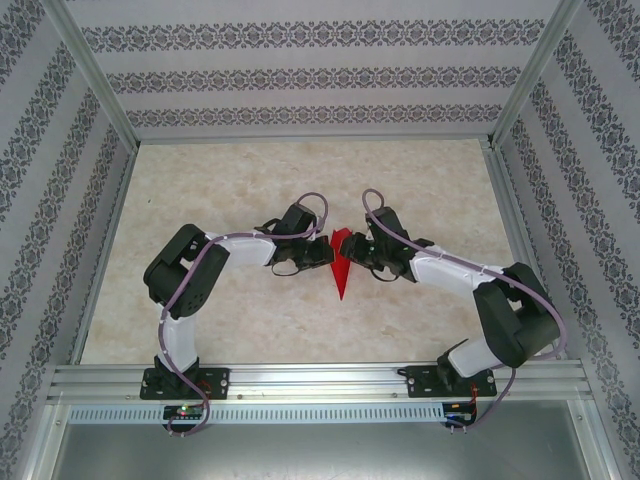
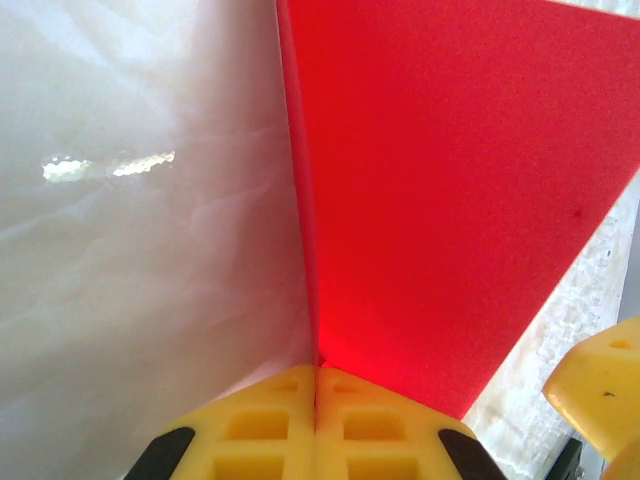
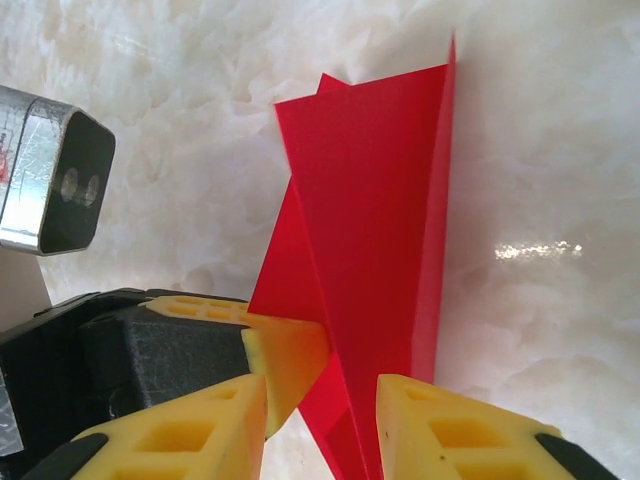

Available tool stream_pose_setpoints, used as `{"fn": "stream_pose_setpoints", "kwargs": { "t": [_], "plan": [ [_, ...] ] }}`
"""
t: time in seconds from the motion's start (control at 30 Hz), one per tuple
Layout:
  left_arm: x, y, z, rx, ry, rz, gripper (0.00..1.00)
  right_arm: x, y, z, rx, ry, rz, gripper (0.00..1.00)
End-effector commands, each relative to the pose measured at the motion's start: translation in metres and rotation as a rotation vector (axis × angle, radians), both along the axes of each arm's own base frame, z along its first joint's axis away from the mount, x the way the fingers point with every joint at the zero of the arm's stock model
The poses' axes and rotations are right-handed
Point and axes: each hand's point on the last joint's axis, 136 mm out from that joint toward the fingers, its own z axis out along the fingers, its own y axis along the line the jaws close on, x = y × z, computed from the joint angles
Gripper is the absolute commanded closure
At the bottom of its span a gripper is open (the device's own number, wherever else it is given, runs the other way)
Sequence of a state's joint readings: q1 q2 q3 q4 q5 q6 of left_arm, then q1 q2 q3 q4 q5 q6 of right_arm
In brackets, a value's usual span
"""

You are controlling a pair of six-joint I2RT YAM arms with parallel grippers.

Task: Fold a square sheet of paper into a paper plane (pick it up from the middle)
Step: Move a paper plane to the center of the table.

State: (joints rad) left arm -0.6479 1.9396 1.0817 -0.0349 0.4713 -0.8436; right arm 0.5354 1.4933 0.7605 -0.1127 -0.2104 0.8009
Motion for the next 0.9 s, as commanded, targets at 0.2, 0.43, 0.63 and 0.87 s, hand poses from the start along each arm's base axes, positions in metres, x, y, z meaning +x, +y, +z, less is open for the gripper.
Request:
{"fn": "stream_pose_setpoints", "kwargs": {
  "t": [0.2, 0.43, 0.63, 0.87],
  "plan": [
    [0.008, 0.0, 0.004, -0.034, -0.026, 0.001, 1.0, 0.005, -0.001, 0.006, -0.059, -0.017, 0.001, 0.66],
    [0.006, -0.001, 0.004, -0.047, -0.017, -0.003, 1.0, 0.001, 0.004, -0.015, -0.111, 0.08, 0.063, 0.66],
    [0.007, 0.0, 0.005, -0.037, -0.02, 0.001, 1.0, -0.004, -0.004, -0.026, -0.162, 0.118, 0.05, 0.62],
    [0.007, 0.003, 0.001, -0.028, -0.013, 0.014, 1.0, -0.012, -0.003, -0.026, -0.149, 0.131, 0.062, 0.52]
  ]
}}
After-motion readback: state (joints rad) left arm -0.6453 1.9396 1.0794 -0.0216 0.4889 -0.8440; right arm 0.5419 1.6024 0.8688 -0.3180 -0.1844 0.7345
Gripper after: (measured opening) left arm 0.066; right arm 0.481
